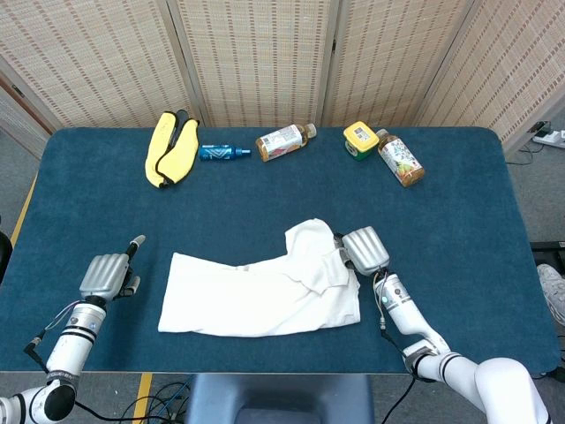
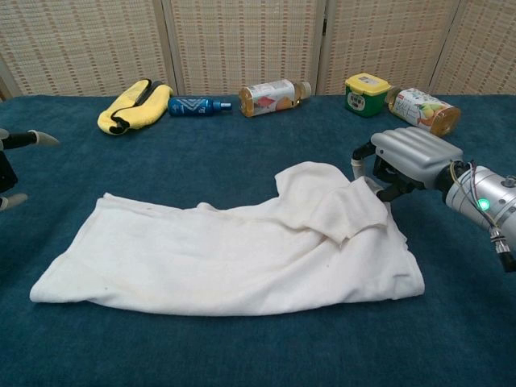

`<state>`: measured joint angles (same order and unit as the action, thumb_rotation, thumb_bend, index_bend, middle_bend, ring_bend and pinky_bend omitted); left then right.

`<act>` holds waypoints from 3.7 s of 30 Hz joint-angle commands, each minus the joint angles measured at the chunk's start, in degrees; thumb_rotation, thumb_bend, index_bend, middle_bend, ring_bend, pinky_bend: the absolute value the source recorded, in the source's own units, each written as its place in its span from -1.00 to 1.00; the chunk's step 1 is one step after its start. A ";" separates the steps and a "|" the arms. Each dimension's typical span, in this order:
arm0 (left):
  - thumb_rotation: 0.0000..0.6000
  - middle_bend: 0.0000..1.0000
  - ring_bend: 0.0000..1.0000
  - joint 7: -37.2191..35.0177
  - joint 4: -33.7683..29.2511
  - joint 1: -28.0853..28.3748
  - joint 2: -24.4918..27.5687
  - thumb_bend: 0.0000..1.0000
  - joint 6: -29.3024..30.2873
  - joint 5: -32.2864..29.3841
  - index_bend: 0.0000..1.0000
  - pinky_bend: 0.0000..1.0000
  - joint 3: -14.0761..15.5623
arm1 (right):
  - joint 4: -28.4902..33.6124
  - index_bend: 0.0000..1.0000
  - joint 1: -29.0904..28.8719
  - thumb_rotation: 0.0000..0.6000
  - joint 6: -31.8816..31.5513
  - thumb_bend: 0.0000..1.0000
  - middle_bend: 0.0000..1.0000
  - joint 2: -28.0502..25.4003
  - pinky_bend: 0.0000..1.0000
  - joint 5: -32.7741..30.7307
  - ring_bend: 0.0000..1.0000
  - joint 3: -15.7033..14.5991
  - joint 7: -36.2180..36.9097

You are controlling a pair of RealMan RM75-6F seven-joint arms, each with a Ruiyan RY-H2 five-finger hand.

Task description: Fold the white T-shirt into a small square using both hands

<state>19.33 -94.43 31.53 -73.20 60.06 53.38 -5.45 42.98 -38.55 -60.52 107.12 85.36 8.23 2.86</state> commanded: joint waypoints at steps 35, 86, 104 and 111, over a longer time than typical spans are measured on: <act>1.00 0.83 0.70 1.94 -4.91 -0.29 2.58 -0.09 1.89 2.08 -1.00 0.93 -0.49 | 35.59 -0.43 2.34 1.00 3.03 -0.57 0.82 -25.25 1.00 3.02 0.96 -4.94 -8.54; 1.00 0.83 0.70 -0.23 -3.87 -0.95 3.28 -0.10 0.73 1.61 -1.00 0.93 -0.34 | 22.80 0.17 -2.02 1.00 5.13 0.06 0.89 -13.68 1.00 -2.12 0.98 -0.77 -2.82; 1.00 0.83 0.70 -2.88 -2.68 -2.17 3.74 -0.10 0.09 2.34 -1.00 0.93 0.18 | 12.37 0.17 -6.61 1.00 10.38 0.07 0.89 -2.36 1.00 -19.54 0.98 9.36 -10.05; 1.00 0.83 0.70 -3.67 -1.94 -2.36 3.57 -0.10 -0.39 2.44 -1.00 0.93 0.17 | 7.13 0.17 -8.83 1.00 12.11 0.07 0.89 0.43 1.00 -21.60 0.98 10.90 -10.03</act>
<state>15.68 -96.40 29.18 -69.61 59.69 55.83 -5.28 50.88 -46.82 -48.93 106.94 64.18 18.74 -7.34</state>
